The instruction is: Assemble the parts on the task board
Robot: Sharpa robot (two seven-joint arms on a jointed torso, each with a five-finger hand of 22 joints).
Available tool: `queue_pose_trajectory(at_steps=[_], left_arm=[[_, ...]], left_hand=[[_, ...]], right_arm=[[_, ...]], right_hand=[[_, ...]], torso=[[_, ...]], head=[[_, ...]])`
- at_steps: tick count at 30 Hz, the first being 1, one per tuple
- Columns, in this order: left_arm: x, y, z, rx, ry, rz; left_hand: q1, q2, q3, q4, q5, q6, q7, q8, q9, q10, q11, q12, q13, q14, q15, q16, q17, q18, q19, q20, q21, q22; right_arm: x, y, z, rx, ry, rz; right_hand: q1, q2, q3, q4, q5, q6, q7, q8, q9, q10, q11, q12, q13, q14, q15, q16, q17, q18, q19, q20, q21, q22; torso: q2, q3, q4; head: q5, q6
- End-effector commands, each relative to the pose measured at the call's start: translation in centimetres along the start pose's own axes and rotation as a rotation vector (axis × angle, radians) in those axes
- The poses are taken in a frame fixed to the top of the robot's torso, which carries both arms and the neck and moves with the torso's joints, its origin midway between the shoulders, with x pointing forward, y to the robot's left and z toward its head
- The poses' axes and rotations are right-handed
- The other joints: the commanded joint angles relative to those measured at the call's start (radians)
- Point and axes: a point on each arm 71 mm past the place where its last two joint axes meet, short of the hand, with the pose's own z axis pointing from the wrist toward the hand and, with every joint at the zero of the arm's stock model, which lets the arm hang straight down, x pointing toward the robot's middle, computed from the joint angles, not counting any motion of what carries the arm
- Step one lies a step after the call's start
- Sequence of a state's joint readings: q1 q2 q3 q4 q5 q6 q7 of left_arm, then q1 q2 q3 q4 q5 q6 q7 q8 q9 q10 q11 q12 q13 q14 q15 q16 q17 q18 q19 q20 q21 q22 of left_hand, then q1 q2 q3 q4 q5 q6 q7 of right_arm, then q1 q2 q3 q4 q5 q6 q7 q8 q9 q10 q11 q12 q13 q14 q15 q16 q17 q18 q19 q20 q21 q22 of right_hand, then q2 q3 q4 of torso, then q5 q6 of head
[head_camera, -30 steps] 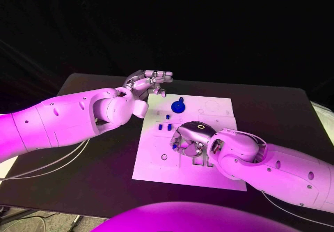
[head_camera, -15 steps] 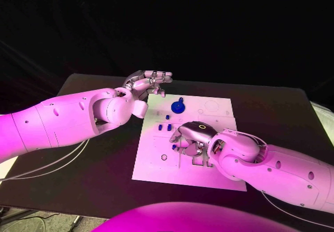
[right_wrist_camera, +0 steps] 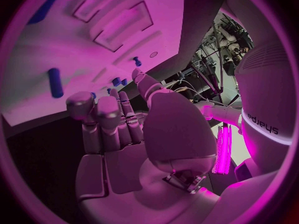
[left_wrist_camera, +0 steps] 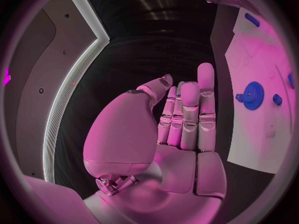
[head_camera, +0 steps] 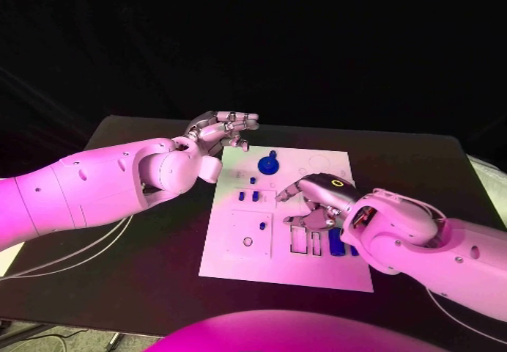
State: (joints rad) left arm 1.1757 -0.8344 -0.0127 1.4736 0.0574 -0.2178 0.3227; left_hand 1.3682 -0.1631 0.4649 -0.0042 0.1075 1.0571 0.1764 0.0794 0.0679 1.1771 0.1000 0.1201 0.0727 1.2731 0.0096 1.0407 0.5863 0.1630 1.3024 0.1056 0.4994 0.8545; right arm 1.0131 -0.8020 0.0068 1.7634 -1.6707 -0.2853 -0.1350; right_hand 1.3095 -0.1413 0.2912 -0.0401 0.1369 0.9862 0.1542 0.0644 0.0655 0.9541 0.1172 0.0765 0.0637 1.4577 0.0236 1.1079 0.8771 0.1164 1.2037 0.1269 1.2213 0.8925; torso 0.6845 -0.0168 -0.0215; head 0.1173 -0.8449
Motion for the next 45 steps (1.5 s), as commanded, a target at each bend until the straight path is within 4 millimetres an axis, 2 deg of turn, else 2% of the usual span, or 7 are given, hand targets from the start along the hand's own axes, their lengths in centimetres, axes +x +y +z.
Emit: queue_pose_trajectory(at_steps=[1, 3, 5, 8, 16, 32, 45], left_arm=[[0.1, 0.0, 0.0, 0.000, 0.018, -0.011], [0.1, 0.0, 0.0, 0.000, 0.018, -0.011], [0.2, 0.1, 0.0, 0.000, 0.020, -0.011], [0.2, 0.1, 0.0, 0.000, 0.021, -0.012], [0.3, 0.3, 0.0, -0.004, 0.024, -0.013], [0.3, 0.4, 0.0, 0.004, 0.014, -0.012], [0.4, 0.4, 0.0, 0.004, 0.019, -0.013]], left_hand=[[-0.004, 0.009, -0.007, -0.001, -0.005, -0.005, 0.001, 0.006, 0.000, -0.006, 0.001, 0.006, 0.001, -0.005, 0.001, -0.005, -0.002, 0.018, -0.005, 0.000, -0.003, -0.002], [-0.004, 0.009, -0.007, -0.001, -0.005, -0.005, 0.001, 0.006, 0.000, -0.006, 0.001, 0.006, 0.001, -0.005, 0.001, -0.005, -0.002, 0.018, -0.005, 0.000, -0.003, -0.002], [-0.004, 0.009, -0.007, -0.001, -0.005, -0.005, 0.001, 0.006, 0.000, -0.006, 0.001, 0.006, 0.001, -0.005, 0.001, -0.005, -0.002, 0.018, -0.005, 0.000, -0.003, -0.002], [-0.004, 0.009, -0.007, -0.001, -0.005, -0.005, 0.001, 0.006, 0.000, -0.006, 0.001, 0.006, 0.001, -0.005, 0.001, -0.005, -0.002, 0.018, -0.005, 0.000, -0.003, -0.002], [-0.004, 0.009, -0.007, -0.001, -0.005, -0.005, 0.001, 0.006, 0.000, -0.006, 0.001, 0.006, 0.001, -0.005, 0.001, -0.005, -0.002, 0.018, -0.005, 0.000, -0.003, -0.002], [-0.004, 0.010, -0.009, -0.002, -0.006, -0.006, 0.001, 0.007, 0.000, -0.006, 0.001, 0.007, 0.001, -0.005, 0.001, -0.005, -0.001, 0.018, -0.005, 0.000, -0.004, -0.002], [-0.004, 0.010, -0.009, -0.002, -0.006, -0.006, 0.001, 0.007, 0.000, -0.006, 0.001, 0.007, 0.001, -0.005, 0.001, -0.005, -0.001, 0.018, -0.005, 0.000, -0.004, -0.002]], right_arm=[[-1.6, -1.0, -0.7, 0.054, 0.014, -0.024], [-2.8, -1.9, -1.4, 0.083, 0.018, -0.056], [-4.0, -2.7, -2.1, 0.115, 0.024, -0.091], [-4.7, -3.3, -2.7, 0.141, 0.031, -0.117], [-5.3, -4.6, -3.3, 0.193, 0.054, -0.174], [-3.7, -5.0, -1.3, 0.182, 0.123, -0.197], [-2.6, -5.0, -0.3, 0.174, 0.154, -0.195]], right_hand=[[0.002, -0.005, -0.064, 0.010, 0.008, -0.033, -0.008, 0.001, 0.000, -0.037, 0.005, 0.003, 0.002, -0.005, 0.011, -0.010, -0.016, 0.023, -0.012, 0.005, -0.017, -0.023], [0.030, 0.006, -0.182, 0.036, 0.016, -0.091, -0.036, 0.002, 0.003, -0.081, 0.016, 0.006, 0.004, -0.010, 0.025, -0.017, -0.030, 0.027, -0.018, 0.012, -0.030, -0.038], [0.082, 0.007, -0.293, 0.096, 0.021, -0.170, -0.058, -0.001, -0.003, -0.112, 0.020, 0.014, 0.002, -0.011, 0.018, -0.015, -0.035, 0.023, -0.018, 0.016, -0.034, -0.045], [0.123, -0.004, -0.335, 0.154, 0.018, -0.198, -0.066, -0.005, -0.004, -0.123, 0.016, 0.025, 0.002, -0.009, 0.014, -0.011, -0.036, 0.025, -0.015, 0.011, -0.035, -0.046], [0.168, 0.024, -0.334, 0.187, 0.008, -0.104, -0.054, 0.005, 0.003, -0.076, 0.005, 0.061, 0.005, -0.003, 0.005, -0.004, -0.032, 0.023, -0.003, 0.007, -0.030, -0.038], [0.203, 0.123, -0.312, 0.137, -0.009, 0.029, -0.019, 0.011, 0.004, 0.092, -0.029, 0.106, -0.001, 0.005, -0.022, 0.005, -0.026, 0.016, 0.025, -0.015, -0.008, -0.006], [0.210, 0.143, -0.287, 0.131, -0.010, 0.071, -0.021, 0.011, 0.003, 0.129, -0.035, 0.090, -0.003, 0.008, -0.027, 0.013, -0.018, 0.014, 0.032, -0.020, -0.001, 0.004]], torso=[[0.000, -0.0011, -0.0029], [-0.002, -0.0017, -0.0050], [-0.003, -0.0019, -0.0077], [-0.003, -0.0007, -0.0104], [-0.003, -0.0011, -0.0074], [-0.001, -0.0026, -0.0052], [-0.002, -0.0016, -0.0065]], head=[[-0.010, 0.007], [-0.015, 0.009], [-0.017, 0.011], [-0.018, 0.015], [-0.027, 0.017], [-0.029, 0.014], [-0.025, 0.006]])
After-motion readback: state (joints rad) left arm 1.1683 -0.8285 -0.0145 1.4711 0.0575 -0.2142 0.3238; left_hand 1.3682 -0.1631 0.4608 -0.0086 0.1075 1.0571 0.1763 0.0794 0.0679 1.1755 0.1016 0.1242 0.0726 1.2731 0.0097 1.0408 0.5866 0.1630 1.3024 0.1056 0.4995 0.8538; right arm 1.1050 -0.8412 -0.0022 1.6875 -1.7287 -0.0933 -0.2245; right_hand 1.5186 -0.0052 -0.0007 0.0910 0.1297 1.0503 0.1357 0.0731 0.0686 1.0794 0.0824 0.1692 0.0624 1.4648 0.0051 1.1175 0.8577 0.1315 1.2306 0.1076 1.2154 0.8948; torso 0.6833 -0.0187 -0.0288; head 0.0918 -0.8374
